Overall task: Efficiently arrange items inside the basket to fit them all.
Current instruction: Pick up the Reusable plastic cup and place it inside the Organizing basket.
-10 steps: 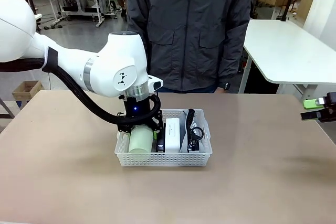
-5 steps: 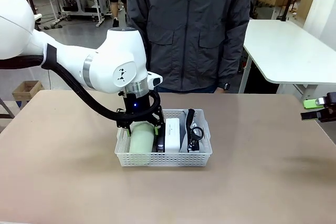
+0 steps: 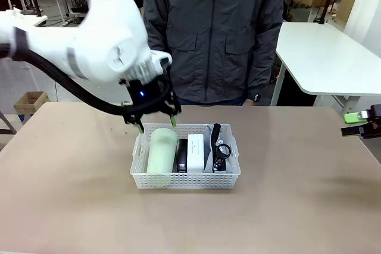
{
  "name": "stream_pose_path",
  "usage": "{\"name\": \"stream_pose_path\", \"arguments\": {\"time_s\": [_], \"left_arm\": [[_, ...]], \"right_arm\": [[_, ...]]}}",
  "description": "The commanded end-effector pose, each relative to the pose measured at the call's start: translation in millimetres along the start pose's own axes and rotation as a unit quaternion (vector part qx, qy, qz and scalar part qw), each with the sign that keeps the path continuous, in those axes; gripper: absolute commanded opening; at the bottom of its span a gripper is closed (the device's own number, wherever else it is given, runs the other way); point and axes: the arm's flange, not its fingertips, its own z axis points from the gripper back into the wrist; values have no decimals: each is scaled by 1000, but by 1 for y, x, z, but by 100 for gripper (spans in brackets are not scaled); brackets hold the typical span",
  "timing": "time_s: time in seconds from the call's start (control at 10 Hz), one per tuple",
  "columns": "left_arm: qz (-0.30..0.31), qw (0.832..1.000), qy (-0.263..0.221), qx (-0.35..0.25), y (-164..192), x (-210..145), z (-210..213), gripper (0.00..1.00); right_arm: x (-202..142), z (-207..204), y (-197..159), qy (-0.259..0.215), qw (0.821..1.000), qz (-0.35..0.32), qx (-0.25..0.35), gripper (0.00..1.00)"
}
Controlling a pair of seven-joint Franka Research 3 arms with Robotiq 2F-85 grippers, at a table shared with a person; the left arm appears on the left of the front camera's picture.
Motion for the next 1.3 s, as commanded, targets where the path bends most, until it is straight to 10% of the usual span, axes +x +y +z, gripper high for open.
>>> {"name": "stream_pose_path", "arguments": {"time_s": [0.0,0.5,0.6,1.0,1.1,1.2], "left_arm": [[-19,992,35,-118,57,-18,61,100],[38,877,-25,-479,262,-56,119,100],[48,869,-59,-489,296,-71,116,100],[-223,849,-113,-465,366,-109,82,100],[-216,879,-79,-417,367,-102,73,100],[-169,863,-98,-466,359,-111,98,95]], "right_arm": [[2,-1,2,-7,1000,-7,4,100],[2,-1,2,-7,1000,-7,4,100],[2,-1,2,-7,1000,-7,4,100],[2,-1,2,-7,1000,-7,4,100],[2,-1,2,-7,1000,-7,4,100],[2,-1,2,-7,1000,-7,4,100]]}}
